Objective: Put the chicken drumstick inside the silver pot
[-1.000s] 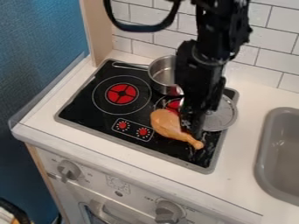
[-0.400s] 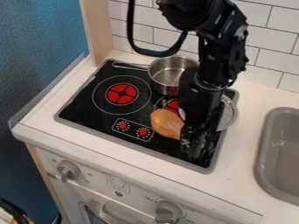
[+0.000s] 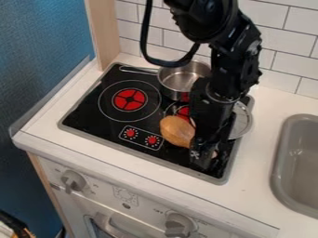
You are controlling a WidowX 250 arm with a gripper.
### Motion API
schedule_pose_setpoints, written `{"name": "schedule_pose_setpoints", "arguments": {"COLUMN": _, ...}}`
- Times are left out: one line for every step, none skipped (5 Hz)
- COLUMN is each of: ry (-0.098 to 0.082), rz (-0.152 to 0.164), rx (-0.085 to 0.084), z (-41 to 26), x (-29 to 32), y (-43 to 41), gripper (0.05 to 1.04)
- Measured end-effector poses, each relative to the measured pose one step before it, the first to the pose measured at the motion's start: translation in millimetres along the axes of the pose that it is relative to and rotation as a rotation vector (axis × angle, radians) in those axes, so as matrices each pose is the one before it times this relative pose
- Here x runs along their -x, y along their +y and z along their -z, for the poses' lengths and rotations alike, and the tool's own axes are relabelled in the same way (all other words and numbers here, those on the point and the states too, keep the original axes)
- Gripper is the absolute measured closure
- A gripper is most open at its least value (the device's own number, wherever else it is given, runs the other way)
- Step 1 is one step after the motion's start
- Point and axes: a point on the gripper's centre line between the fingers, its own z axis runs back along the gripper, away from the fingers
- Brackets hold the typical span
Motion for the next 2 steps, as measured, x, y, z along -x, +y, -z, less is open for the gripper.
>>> {"name": "schedule_pose_setpoints", "arguments": {"ry": 0.0023, "rz": 0.0071, "rx": -0.0077, "z": 4.22, "x": -2.39, "y": -0.25, "gripper": 0.083}}
{"name": "schedule_pose_setpoints", "arguments": {"ry": 0.0124, "rz": 0.0198, "rx": -0.0003, "z": 5.64, "x": -0.71, "y": -1.54, "gripper": 0.137}}
